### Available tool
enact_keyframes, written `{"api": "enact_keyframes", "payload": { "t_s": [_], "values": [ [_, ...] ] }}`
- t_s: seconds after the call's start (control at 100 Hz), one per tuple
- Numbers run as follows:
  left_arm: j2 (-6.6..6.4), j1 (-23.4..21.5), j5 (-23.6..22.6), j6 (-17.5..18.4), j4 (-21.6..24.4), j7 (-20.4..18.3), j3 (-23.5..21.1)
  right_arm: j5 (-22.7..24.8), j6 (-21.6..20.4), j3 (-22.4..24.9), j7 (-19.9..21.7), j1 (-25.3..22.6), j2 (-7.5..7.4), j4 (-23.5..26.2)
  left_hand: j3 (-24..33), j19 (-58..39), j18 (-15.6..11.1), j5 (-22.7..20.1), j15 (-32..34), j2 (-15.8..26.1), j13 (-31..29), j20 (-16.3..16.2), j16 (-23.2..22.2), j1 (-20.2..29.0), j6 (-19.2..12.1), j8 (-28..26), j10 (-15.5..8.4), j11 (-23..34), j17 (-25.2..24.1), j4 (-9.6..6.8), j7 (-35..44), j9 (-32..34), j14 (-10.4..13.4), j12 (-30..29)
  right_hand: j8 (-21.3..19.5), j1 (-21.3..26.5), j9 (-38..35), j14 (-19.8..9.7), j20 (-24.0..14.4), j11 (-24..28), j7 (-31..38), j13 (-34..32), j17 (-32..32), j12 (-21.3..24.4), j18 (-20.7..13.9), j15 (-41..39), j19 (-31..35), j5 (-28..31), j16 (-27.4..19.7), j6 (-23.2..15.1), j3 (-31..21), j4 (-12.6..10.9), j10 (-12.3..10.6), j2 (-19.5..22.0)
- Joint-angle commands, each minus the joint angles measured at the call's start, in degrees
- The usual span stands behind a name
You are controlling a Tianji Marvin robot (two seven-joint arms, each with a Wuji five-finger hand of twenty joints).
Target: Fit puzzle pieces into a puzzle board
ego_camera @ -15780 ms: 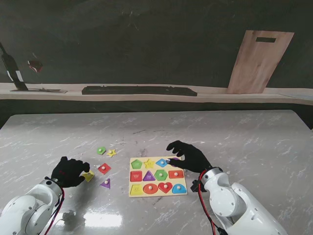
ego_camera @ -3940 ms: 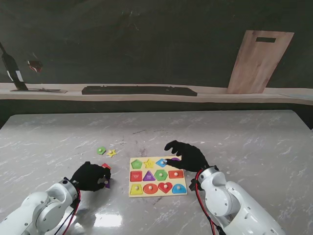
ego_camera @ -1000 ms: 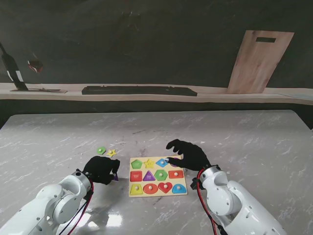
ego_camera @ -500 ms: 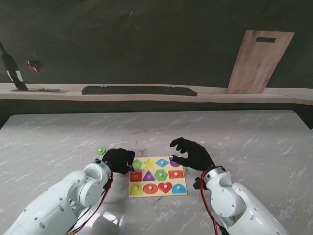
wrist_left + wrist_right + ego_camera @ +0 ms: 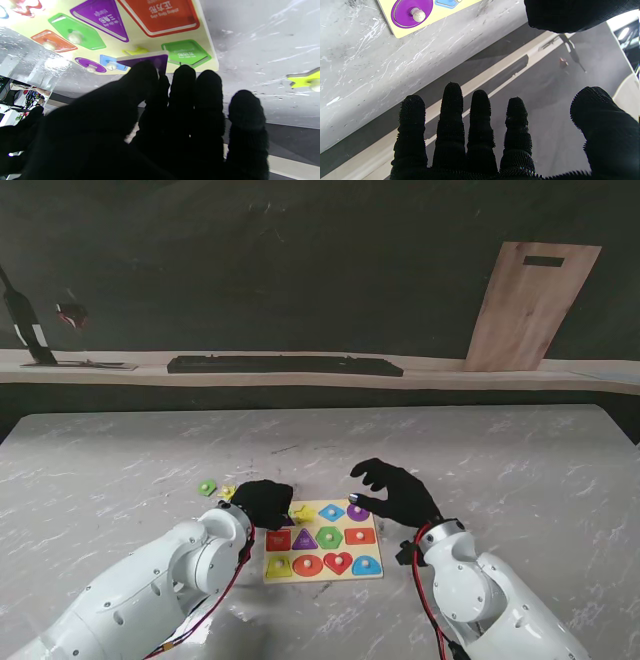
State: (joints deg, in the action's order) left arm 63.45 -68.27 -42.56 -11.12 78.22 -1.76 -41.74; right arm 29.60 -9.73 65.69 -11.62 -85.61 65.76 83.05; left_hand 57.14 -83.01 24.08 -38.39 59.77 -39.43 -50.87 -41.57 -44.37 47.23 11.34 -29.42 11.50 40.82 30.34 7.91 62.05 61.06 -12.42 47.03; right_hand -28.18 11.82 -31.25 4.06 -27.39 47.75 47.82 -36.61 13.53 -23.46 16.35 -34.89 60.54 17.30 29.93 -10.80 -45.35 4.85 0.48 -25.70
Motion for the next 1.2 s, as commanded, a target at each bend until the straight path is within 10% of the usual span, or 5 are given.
{"api": "enact_keyframes", "payload": {
  "t_s": [0.0,1.19],
  "values": [
    [0.58,0.54,0.48,0.02,-0.26,-0.27,0.80,-0.01,-0.11,0.03,0.03,-0.52,0.37,0.48,1.17,-2.51,2.21,-0.90,2.03,0.12,-1.32,-1.52,-0.16,0.89,0.31,-1.07,3.89,1.65,-0.07,-0.14,2.94,0.05,0.00,-0.15,-0.57,-1.30,-1.14,-1.34,-0.80,0.68,-0.24,-0.70,-0.40,-0.51,0.35,-0.91,0.93,0.23,0.67,-1.86,1.08,-1.97,-1.67,1.18],
    [2.92,3.43,4.96,-0.85,-5.22,1.98,9.22,0.13,-0.31,0.51,-0.28,-0.97,0.38,0.73,0.82,-2.66,2.45,-0.53,2.65,0.42,-1.08,-2.22,-0.36,1.29,0.70,-1.10,4.29,2.52,-0.33,0.06,3.16,-0.38,-0.27,0.08,-0.61,-1.23,-1.13,-1.39,-0.80,0.69,-0.23,-0.73,-0.35,-0.52,0.31,-0.93,0.94,0.23,0.68,-1.91,1.19,-1.98,-1.66,1.23]
  ]
}}
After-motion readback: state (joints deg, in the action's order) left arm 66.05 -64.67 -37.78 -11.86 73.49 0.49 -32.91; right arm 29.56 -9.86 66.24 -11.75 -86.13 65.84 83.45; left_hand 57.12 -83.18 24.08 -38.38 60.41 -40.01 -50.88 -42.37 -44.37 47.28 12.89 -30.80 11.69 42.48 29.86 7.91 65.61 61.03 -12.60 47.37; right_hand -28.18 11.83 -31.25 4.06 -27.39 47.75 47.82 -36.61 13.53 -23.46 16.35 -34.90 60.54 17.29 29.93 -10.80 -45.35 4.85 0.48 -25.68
